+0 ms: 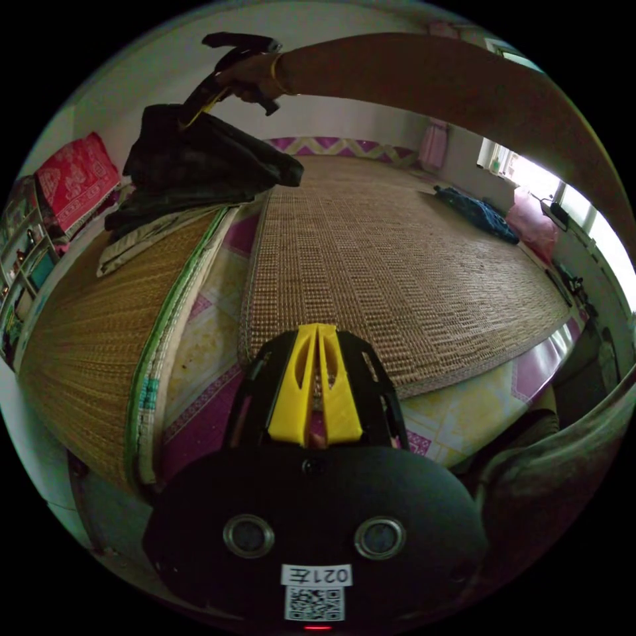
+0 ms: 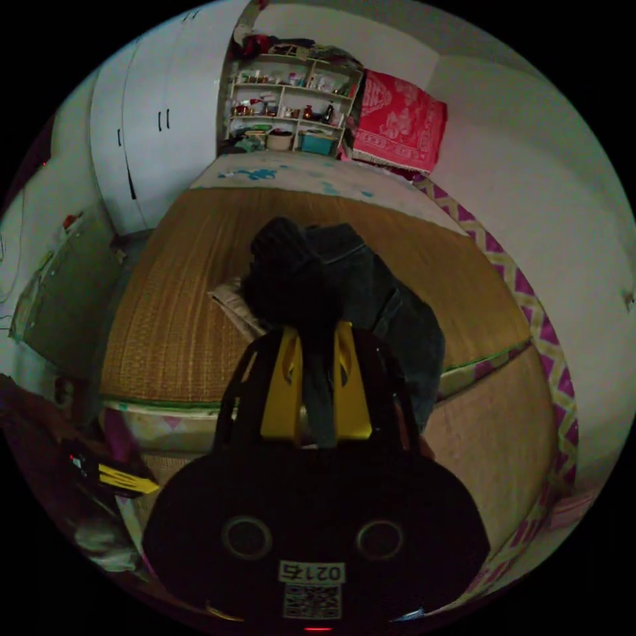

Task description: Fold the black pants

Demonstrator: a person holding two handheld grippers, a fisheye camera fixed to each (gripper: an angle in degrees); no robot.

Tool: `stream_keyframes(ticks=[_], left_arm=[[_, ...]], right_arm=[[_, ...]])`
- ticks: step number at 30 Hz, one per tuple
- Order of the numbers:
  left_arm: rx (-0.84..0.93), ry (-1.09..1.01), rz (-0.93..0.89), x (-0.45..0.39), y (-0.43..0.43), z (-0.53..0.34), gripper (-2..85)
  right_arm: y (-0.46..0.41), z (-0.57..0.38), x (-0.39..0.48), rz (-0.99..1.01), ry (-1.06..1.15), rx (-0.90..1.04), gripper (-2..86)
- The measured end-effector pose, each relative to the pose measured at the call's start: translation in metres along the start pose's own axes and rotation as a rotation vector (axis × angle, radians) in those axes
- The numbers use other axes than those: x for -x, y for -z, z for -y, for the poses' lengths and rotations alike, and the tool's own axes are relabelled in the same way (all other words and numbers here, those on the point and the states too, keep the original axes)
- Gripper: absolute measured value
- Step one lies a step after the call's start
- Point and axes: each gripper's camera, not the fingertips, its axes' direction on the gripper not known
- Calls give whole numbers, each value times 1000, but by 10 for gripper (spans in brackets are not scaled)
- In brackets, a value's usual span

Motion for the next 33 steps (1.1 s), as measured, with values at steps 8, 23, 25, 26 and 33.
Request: stream_keyframes(ticks=[8,23,25,26,33], left_arm=[[-1,6,-6,14,13,11,-10],[-11,49,-41,47,40,38,-9],[-21,127,-100,58,57,44,-7],[-36,156,-151,62,63,45,-6],[-77,309,-363,99,102,26,62]], right_arm=[[41,-10,-26,89,-185,-80,51],[328,-153,10,-17,-58,-65,51],[309,-175,96,-53,67,137,52],[299,-183,118,-52,88,185,53],[247,-289,254,-5,-35,207,73]])
